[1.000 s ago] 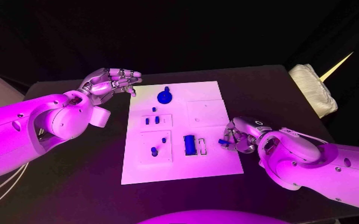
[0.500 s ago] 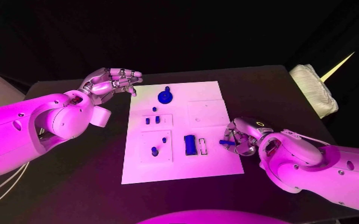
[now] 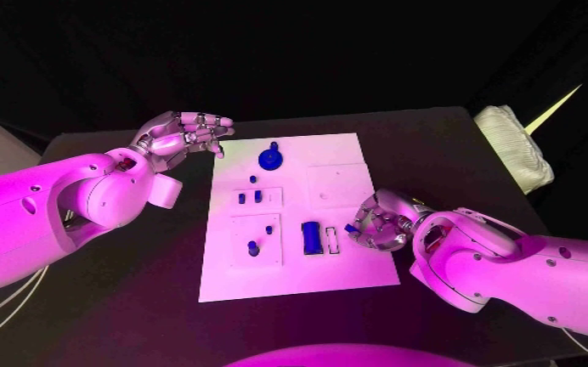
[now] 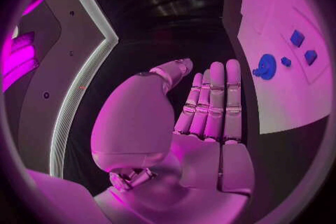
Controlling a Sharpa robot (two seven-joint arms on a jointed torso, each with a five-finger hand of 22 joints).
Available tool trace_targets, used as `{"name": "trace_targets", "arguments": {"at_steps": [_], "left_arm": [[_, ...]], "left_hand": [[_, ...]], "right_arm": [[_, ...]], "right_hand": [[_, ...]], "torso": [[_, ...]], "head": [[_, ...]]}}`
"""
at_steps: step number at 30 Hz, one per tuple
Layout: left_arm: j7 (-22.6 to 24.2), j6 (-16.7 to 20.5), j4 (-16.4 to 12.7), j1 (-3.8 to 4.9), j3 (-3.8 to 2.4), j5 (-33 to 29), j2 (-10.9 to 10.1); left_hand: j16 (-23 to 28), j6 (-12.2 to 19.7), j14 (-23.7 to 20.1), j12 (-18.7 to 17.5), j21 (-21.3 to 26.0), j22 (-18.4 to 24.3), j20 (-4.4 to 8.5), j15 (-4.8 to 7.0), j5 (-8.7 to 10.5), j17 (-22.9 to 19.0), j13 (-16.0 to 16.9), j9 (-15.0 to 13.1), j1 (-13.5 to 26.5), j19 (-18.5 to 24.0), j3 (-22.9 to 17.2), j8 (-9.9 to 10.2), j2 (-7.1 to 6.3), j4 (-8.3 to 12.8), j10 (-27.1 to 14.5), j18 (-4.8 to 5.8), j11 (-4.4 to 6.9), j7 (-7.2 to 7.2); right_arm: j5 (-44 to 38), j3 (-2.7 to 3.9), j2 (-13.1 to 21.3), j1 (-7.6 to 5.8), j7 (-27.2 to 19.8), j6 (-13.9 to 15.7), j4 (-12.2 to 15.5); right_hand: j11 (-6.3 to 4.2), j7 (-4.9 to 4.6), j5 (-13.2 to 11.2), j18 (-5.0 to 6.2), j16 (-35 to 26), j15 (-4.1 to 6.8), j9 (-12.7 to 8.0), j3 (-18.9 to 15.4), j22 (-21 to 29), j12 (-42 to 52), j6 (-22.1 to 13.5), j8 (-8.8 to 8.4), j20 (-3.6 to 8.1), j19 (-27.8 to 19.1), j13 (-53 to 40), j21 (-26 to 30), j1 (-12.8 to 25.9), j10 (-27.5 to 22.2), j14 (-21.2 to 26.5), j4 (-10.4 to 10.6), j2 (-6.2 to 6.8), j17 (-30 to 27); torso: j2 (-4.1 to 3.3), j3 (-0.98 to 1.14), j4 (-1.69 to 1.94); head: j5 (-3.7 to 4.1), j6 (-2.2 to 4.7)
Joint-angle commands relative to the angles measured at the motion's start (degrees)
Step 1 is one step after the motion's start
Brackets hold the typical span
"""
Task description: Assemble the parts on the task board
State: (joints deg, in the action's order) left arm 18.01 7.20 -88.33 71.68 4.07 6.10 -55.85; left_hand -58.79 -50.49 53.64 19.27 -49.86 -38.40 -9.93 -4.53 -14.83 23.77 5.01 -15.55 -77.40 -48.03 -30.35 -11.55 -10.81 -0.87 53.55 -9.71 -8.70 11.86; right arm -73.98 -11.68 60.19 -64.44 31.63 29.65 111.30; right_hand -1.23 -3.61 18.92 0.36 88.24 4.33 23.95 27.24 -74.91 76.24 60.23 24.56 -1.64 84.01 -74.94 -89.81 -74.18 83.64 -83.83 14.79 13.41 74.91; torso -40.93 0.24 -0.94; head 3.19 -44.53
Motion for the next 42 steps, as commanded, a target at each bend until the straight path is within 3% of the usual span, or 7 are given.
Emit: {"name": "trace_targets", "arguments": {"at_steps": [1, 8, 14, 30, 42], "left_arm": [[0.4, -0.7, -0.2, 0.03, -0.03, -0.3, 0.1], [0.4, -0.7, -0.3, 0.03, -0.04, -0.3, 0.1], [0.3, -0.7, -0.3, 0.03, -0.04, -0.3, 0.1], [0.1, -0.7, -0.3, 0.04, -0.04, -0.4, 0.0], [-0.2, -0.9, -0.3, 0.04, -0.03, -0.4, -0.1]], "left_hand": [[0.3, -0.3, -0.3, 0.2, 0.2, 0.1, 0.02, 0.02, -0.17, -0.1, -0.1, 0.1, -0.2, -0.3, 0.2, -0.1, 0.5, 0.0, -0.5, -0.82, 0.11, -0.05], [0.3, -0.4, -0.3, 0.3, 0.3, 0.1, 0.01, 0.01, -0.18, -0.1, -0.1, 0.1, -0.1, -0.4, 0.2, -0.2, 0.56, -0.1, -0.5, -0.81, 0.1, -0.04], [0.3, -0.4, -0.3, 0.3, 0.3, 0.1, 0.01, 0.01, -0.18, -0.1, -0.1, 0.1, -0.1, -0.4, 0.2, -0.2, 0.56, -0.1, -0.5, -0.81, 0.1, -0.04], [0.3, -0.4, -0.3, 0.4, 0.4, 0.2, -0.01, -0.02, -0.18, -0.1, -0.1, 0.2, 0.1, -0.4, 0.3, -0.2, 0.65, -0.3, -0.5, -0.8, 0.08, -0.01], [0.3, -0.3, -0.3, 0.4, 0.5, 0.2, -0.03, -0.05, -0.19, -0.1, -0.1, 0.2, 0.3, -0.4, 0.3, -0.2, 0.68, -0.5, -0.5, -0.79, 0.06, 0.02]], "right_arm": [[5.5, -0.02, -0.8, 0.46, -0.5, 0.4, -0.5], [6.6, -0.02, -2.8, 1.58, 0.1, -0.5, -1.7], [5.1, -0.01, -4.0, 1.94, 0.6, 0.7, -2.1], [3.6, 0.03, -4.7, 2.04, 0.2, 3.6, -1.7], [3.7, 0.23, -3.7, 1.61, 0.8, 2.3, -0.6]], "right_hand": [[0.09, 0.49, 0.1, -0.36, 0.3, 0.41, 1.1, -0.3, -15.1, 0.3, 0.2, 0.3, 0.26, 6.0, -7.6, -0.2, 1.7, 1.3, -5.6, 0.6, 0.14, 12.6], [-0.05, 0.67, -0.3, -0.36, 0.6, 0.49, 1.3, -1.0, -15.1, 1.7, 0.6, 0.74, 0.31, 6.0, -8.4, -0.2, 3.7, 1.9, -5.7, 1.2, -0.49, 13.0], [-0.11, 0.73, -0.5, -0.36, 0.6, 0.56, 1.4, -1.4, -15.1, 2.0, 0.7, 0.9, 0.37, 6.0, -8.6, -0.2, 5.1, 2.1, -5.7, 1.5, -0.72, 13.1], [-0.22, 0.89, -0.7, -0.36, 0.8, 0.62, 1.5, -1.6, -15.1, 2.7, 0.9, 1.12, 0.42, 6.0, -9.0, -0.2, 5.9, 2.4, -5.8, 1.5, -1.18, 13.4], [-0.44, 1.14, -0.5, -0.36, 0.9, 0.79, 1.6, -1.2, -15.1, 3.0, 1.0, 1.27, 0.54, 6.0, -9.2, -0.2, 5.3, 2.5, -5.8, 0.7, -1.55, 13.5]], "torso": [[-0.02, 0.0, 0.01], [-0.08, 0.12, 0.06], [-0.03, 0.09, 0.02], [-0.03, 0.11, 0.03], [0.0, 0.07, -0.01]], "head": [[0.12, 0.05], [0.09, -0.1], [0.06, -0.09], [-0.38, -0.35], [-0.49, -0.45]]}}
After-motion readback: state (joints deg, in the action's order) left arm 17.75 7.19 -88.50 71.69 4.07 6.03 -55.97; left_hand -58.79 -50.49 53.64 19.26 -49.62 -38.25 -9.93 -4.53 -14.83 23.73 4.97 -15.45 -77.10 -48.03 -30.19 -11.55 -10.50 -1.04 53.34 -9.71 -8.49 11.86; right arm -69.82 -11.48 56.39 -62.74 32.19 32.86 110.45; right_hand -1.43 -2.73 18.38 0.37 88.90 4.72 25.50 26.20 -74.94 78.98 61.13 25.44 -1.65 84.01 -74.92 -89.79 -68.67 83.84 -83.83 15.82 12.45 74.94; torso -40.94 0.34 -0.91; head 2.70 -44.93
